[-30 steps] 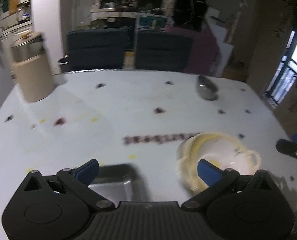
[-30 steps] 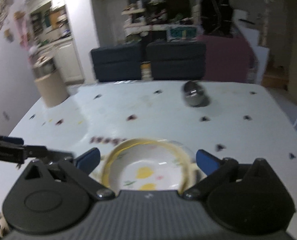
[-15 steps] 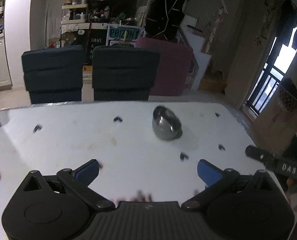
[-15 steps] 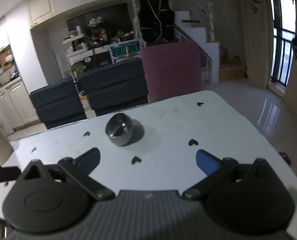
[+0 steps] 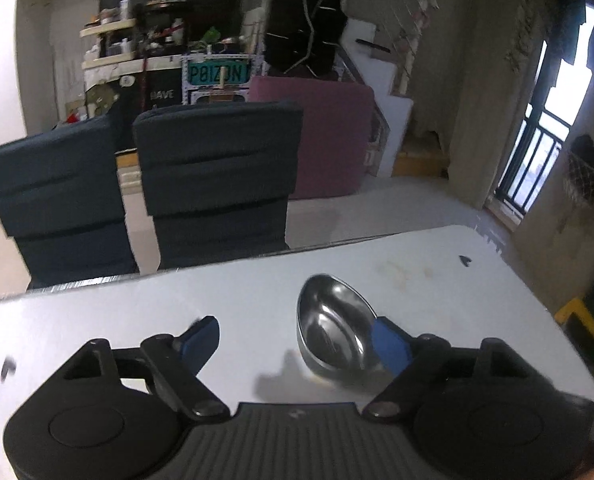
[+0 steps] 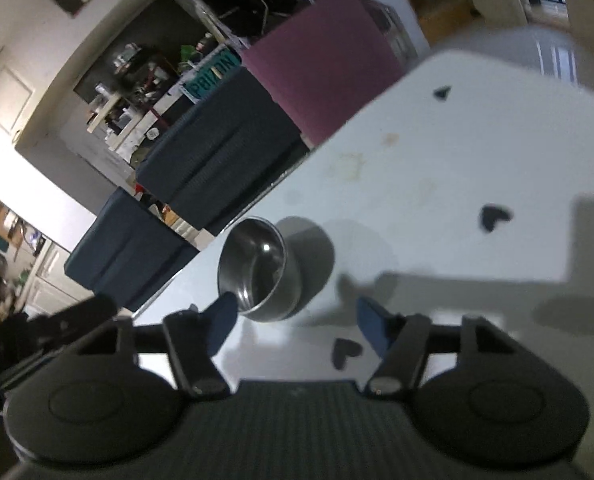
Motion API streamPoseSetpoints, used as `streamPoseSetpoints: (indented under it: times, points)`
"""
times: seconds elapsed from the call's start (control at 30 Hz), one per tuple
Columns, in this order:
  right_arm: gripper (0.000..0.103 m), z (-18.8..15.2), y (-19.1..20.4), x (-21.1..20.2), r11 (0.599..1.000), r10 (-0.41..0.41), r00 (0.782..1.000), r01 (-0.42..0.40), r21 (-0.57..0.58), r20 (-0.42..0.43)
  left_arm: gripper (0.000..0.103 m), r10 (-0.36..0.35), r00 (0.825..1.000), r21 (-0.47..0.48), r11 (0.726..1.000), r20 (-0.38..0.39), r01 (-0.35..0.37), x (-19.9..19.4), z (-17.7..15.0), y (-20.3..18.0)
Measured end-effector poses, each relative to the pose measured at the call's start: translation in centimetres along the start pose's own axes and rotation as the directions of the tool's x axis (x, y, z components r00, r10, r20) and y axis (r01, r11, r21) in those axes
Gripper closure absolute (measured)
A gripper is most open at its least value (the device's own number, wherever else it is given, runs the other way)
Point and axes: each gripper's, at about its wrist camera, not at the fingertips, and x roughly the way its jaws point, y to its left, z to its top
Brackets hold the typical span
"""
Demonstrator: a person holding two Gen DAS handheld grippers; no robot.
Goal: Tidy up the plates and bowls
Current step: 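Move both tools to the small round steel bowl, then close both tools on the steel bowl rim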
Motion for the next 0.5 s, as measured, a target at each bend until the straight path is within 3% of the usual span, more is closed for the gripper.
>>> streamPoseSetpoints:
  times: [0.27,0.5]
  points:
    - [0.040,-0.5,0.2,4.6,0.996,0.024,0.999,-0.021,0.092,-0.032,0.029,0.019,0.998,0.055,0.998,-0.058,-0.015,6.9,0.9,-0.1]
    - [0.050,-0.2,0.9,5.4,0.999,0.006,0.999,-0.004,0.049,-0.050,0.039,0.041,0.994,0.076,0.997,-0.098,-0.034,11.0,1.3,-0.5]
